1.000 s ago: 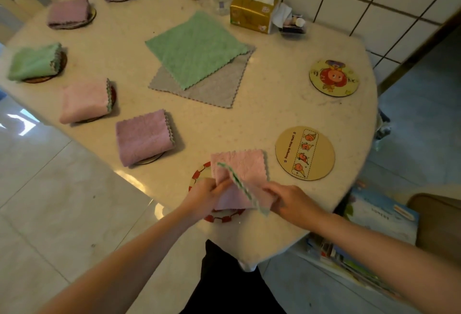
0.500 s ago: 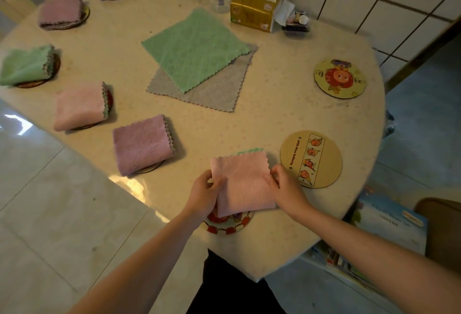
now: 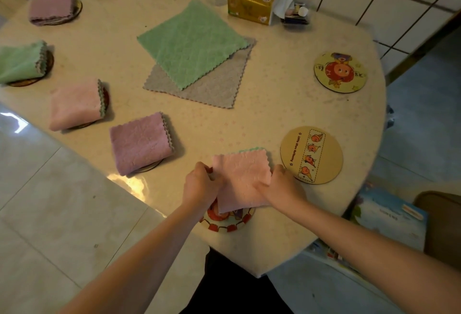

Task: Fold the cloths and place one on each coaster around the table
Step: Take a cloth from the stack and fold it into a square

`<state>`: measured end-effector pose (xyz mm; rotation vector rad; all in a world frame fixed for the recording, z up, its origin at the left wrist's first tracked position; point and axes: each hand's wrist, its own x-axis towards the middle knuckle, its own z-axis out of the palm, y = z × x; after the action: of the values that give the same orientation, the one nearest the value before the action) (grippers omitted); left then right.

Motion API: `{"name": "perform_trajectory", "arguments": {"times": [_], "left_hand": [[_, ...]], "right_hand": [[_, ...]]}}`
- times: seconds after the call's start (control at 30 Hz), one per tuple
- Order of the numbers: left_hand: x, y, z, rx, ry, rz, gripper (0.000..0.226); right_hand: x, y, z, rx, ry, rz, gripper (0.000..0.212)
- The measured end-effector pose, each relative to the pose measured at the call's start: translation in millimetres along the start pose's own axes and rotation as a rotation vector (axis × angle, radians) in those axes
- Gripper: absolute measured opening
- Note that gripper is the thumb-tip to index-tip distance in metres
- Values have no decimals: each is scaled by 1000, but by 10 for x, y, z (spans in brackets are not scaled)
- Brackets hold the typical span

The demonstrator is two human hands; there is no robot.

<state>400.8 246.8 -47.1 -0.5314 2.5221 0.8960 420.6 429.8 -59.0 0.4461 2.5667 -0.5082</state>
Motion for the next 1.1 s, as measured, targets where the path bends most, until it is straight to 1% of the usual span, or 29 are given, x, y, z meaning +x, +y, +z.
{"name": "perform_trajectory", "arguments": {"times": [0.03,0.07,0.1,0.13,0.17,0.2,0.27,0.33,0.37,0.43,0.47,0.53,0.63,0.7,0.77,0.83,0.87,0.93,1.03,1.1], "left_hand": [[-29,42,-3,18,-37,4,19],[-67,86,8,82,-84,32,25],[-121,115,24,150,-129,68,36],[-155,108,54,198,-141,95,50],[-176,88,78,209,-139,95,63],[-174,53,100,198,-141,65,70],[-153,40,127,174,-136,13,74],[-153,111,124,145,-166,-53,67],[-137,143,122,77,-165,-107,60],[-80,179,93,-149,-157,-262,50],[-47,180,77,-243,-164,-321,51],[4,162,25,-358,-172,-377,55],[30,175,-26,-554,-199,-406,42],[17,169,-83,-629,-234,-373,27],[-37,105,-173,-715,-251,-313,18],[-127,-4,-281,-798,-285,-282,19],[-166,-86,-318,-819,-307,-278,20],[-257,-270,-365,-809,-325,-277,20],[-357,-541,-363,-801,-310,-297,15],[-400,-664,-327,-795,-298,-310,15]], "right_hand": [[-28,-17,22,-20,-9,-8,68],[-54,-31,43,-36,-8,-11,73],[-75,-37,58,-48,-3,-10,75],[-88,-38,70,-57,6,-8,74],[-97,-37,76,-61,11,-3,73],[-106,-39,79,-57,10,1,72],[-109,-51,68,-9,-3,16,71],[-83,-62,32,109,-33,69,72],[-53,-56,19,186,-52,103,71],[5,-30,-27,354,-97,177,67],[22,-12,-53,439,-128,211,63],[23,11,-99,593,-203,269,54],[-20,11,-182,724,-287,287,36],[-24,10,-198,751,-301,255,38],[-60,0,-181,739,-291,185,34],[-127,-15,-144,757,-300,103,30],[-159,-21,-118,766,-316,69,31],[-241,-46,-71,755,-334,-5,31],[-327,-64,26,696,-325,-85,19],[-354,-63,101,650,-303,-109,24]]}}
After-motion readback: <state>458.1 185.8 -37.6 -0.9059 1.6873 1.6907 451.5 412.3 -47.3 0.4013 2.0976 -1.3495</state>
